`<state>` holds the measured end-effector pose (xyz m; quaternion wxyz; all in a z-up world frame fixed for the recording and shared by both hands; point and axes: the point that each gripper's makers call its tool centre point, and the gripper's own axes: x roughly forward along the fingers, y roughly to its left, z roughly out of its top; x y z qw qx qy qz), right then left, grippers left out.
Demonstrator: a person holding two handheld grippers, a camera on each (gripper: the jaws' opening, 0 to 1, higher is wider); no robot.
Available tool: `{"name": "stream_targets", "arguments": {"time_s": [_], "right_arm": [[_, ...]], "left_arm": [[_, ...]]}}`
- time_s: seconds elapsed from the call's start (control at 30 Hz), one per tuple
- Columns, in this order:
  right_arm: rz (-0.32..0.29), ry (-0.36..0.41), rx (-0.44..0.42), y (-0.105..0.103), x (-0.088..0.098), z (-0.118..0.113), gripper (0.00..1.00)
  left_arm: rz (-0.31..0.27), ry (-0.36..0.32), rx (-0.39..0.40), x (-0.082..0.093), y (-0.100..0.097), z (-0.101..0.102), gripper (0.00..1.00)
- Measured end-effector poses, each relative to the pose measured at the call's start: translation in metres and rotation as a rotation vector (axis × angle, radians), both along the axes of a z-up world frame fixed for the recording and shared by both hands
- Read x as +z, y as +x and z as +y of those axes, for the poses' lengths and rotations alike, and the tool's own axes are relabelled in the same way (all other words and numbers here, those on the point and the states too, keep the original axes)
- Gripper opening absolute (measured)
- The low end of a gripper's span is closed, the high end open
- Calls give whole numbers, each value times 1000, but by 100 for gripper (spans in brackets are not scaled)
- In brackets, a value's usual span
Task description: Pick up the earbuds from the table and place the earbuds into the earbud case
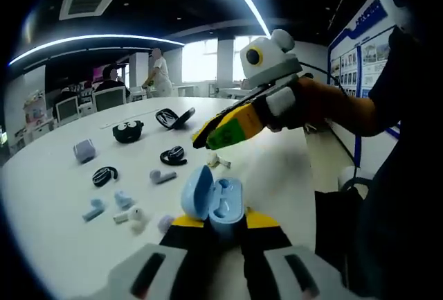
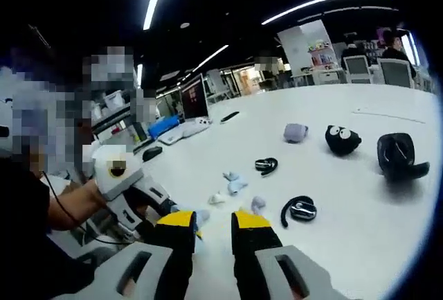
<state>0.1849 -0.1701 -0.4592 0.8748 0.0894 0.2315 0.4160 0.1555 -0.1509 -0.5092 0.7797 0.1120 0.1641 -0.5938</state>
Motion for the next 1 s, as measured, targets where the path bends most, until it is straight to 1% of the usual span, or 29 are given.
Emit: {"name": "stream_targets", "arguments": {"time_s": [0.17, 0.37, 0.53, 0.67, 0.83, 0.9, 1.0], "right_arm": [[-7, -59, 37, 14, 1, 4, 19], [-17, -118, 83, 29, -2, 16, 19], [-21, -149, 112, 41, -2, 25, 19], [-19, -186, 149, 48, -8, 34, 19], [-22, -222, 173, 56, -14, 40, 19], [-18, -255, 193, 57, -21, 42, 18], [-1, -282, 213, 57, -31, 46, 17]], "left_arm": [[-1, -10, 9, 0, -1, 0, 19], [-4, -17, 19, 1, -1, 1, 19], [-5, -18, 21, 1, -2, 2, 19], [-6, -21, 22, 1, -2, 2, 19], [-5, -27, 24, 1, -1, 2, 19], [-6, -27, 24, 0, -1, 2, 19], [-6, -28, 25, 0, -1, 2, 19]]}}
